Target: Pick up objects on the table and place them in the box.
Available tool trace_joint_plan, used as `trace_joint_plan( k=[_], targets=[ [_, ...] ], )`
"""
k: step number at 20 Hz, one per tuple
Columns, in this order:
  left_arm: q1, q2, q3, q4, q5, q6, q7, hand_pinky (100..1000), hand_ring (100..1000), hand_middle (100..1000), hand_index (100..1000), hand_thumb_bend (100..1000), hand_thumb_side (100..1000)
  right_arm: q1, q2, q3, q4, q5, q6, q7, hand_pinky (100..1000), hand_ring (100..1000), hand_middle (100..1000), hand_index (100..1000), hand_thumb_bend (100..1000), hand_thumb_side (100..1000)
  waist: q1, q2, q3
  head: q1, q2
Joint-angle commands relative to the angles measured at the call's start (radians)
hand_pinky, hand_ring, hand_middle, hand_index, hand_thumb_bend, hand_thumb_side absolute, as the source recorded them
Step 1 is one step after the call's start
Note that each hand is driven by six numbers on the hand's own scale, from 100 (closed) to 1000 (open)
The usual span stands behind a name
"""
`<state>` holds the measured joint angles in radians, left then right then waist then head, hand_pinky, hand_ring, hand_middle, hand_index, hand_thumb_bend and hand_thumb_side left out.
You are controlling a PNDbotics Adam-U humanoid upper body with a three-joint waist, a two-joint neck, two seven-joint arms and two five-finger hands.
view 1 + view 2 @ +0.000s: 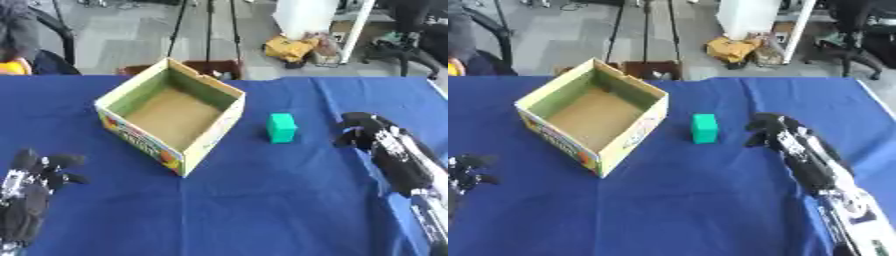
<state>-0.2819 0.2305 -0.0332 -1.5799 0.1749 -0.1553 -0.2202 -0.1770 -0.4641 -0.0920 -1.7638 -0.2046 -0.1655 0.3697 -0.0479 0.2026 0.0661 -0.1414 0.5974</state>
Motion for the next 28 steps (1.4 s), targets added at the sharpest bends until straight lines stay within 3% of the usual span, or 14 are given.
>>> trace_joint_plan(
  k=[1, 2, 3, 7, 14, 16, 17, 18, 24, 28],
  targets=[
    [-0.006, 0.027, 0.005, -0.015, -0.003, -0.001, 0.001, 605, 793, 583, 625, 419, 1000, -0.017, -0.105, -0.009, -0.019, 0.070, -0.043, 0.069, 741, 662, 748, 861, 100, 548, -0.001, -0.013, 0.001, 0.004, 0.003],
    [-0.006, 0.028, 0.005, -0.015, -0.003, -0.001, 0.001, 605, 793, 583, 625, 419, 1000, -0.021, -0.134, -0.008, -0.019, 0.097, -0.063, 0.100, 744, 670, 757, 867, 100, 532, -0.001, -0.014, 0.002, 0.006, 0.002],
    [-0.005, 0.029, 0.005, -0.015, -0.003, -0.001, 0.001, 605, 793, 583, 625, 418, 1000, -0.025, -0.165, -0.009, -0.018, 0.126, -0.087, 0.133, 749, 690, 761, 869, 100, 459, -0.002, -0.015, 0.003, 0.007, 0.001],
    [-0.003, 0.032, 0.005, -0.014, -0.005, -0.001, 0.001, 605, 793, 583, 625, 418, 1000, -0.051, -0.271, -0.016, -0.002, 0.218, -0.174, 0.225, 747, 715, 776, 871, 100, 386, -0.005, -0.017, 0.005, 0.011, -0.002],
    [0.001, 0.034, 0.000, -0.012, -0.005, -0.002, -0.005, 605, 793, 583, 625, 413, 1000, -0.172, -0.407, 0.000, 0.127, 0.333, -0.265, 0.246, 734, 737, 797, 876, 131, 311, -0.004, -0.024, 0.014, 0.013, -0.001],
    [0.002, 0.035, -0.003, -0.012, -0.006, -0.002, -0.008, 605, 793, 582, 625, 411, 1000, -0.218, -0.424, 0.014, 0.179, 0.360, -0.282, 0.248, 729, 746, 817, 890, 178, 313, -0.004, -0.026, 0.020, 0.011, 0.001],
    [0.003, 0.036, -0.005, -0.012, -0.006, -0.002, -0.009, 605, 793, 583, 625, 408, 1000, -0.243, -0.429, 0.022, 0.204, 0.381, -0.291, 0.250, 727, 750, 822, 891, 119, 310, -0.005, -0.026, 0.023, 0.009, 0.002],
    [0.003, 0.036, -0.006, -0.011, -0.006, -0.002, -0.011, 605, 793, 583, 625, 410, 1000, -0.269, -0.431, 0.030, 0.228, 0.404, -0.301, 0.250, 726, 753, 827, 892, 225, 306, -0.005, -0.027, 0.027, 0.007, 0.003],
    [0.001, 0.042, -0.014, -0.010, -0.007, -0.003, -0.019, 605, 793, 582, 625, 407, 1000, -0.407, -0.410, 0.071, 0.383, 0.534, -0.355, 0.239, 718, 759, 831, 890, 315, 303, -0.013, -0.027, 0.049, -0.002, 0.008],
    [0.001, 0.045, -0.018, -0.009, -0.009, -0.003, -0.023, 605, 793, 582, 624, 406, 1000, -0.484, -0.381, 0.088, 0.501, 0.610, -0.376, 0.245, 715, 761, 833, 889, 379, 348, -0.019, -0.028, 0.066, -0.005, 0.010]
  ],
)
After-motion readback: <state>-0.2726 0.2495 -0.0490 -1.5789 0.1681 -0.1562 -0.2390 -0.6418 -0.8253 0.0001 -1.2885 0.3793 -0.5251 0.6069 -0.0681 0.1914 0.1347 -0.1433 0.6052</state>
